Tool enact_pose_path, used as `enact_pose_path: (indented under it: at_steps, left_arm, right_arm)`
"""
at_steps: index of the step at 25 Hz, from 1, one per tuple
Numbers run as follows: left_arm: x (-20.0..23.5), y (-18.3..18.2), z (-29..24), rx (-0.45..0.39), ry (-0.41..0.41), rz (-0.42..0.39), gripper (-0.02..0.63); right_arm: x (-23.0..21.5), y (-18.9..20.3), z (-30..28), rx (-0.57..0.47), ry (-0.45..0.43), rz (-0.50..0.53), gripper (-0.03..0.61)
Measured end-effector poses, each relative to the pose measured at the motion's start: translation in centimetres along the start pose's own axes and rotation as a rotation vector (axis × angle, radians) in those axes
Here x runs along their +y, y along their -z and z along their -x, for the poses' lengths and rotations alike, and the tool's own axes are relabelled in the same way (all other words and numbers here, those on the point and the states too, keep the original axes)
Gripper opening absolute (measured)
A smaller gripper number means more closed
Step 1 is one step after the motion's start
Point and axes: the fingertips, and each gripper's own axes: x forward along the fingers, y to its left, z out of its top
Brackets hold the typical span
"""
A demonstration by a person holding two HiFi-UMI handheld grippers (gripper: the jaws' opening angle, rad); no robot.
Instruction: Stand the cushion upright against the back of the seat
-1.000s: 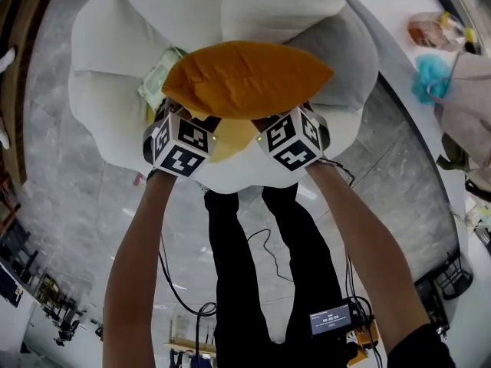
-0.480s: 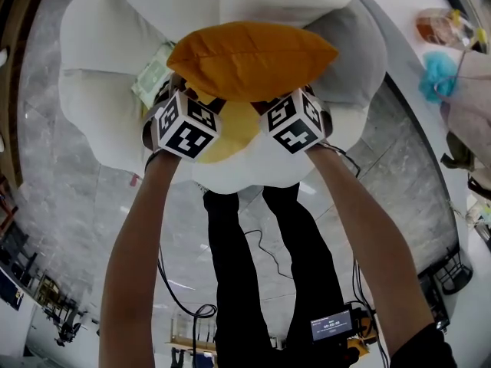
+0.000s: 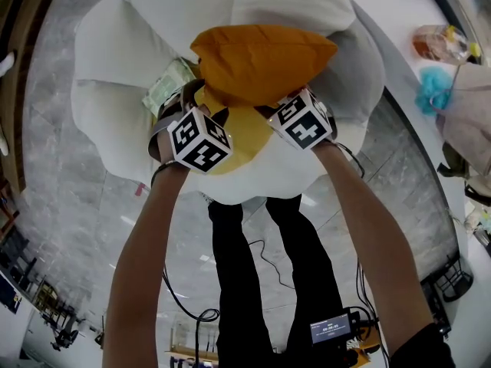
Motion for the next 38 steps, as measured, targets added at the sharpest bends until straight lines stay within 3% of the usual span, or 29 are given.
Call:
enact_pose_path:
  at_steps: [12,19,30,33,38]
  left_arm:
    - [-0.7,0.4,2.3,-0.036,0.035,0.023,0.35]
    - [-1.8,0.6,4.6,-0.03,0.055,0.008,0.348]
    - [-3.8,0.5,12.0,-0.075,0.06,0.097,0.324]
    - [-4.5,-0.1,14.6,-0.105,0.06,0.167,0.311]
    - [-6.2,-2.0,18.9,-0.176,0.062,0.228,0.265]
  right_arm:
    - [-1.7,-0.7,0.3,0.107,-0.005,-0.09,0.333]
    - [-1.5,-1.2,2.8,0.075,0.044,-0.16,0.336]
    - [4.4,-2.9,10.2,0.006,0.046,-0.122,0.33]
    - [7.1,-3.3,12.9,0.0,0.045,-0.09,0.263]
    - [11.9,-3.3,17.2,-0.019,0.033,-0.078,0.211]
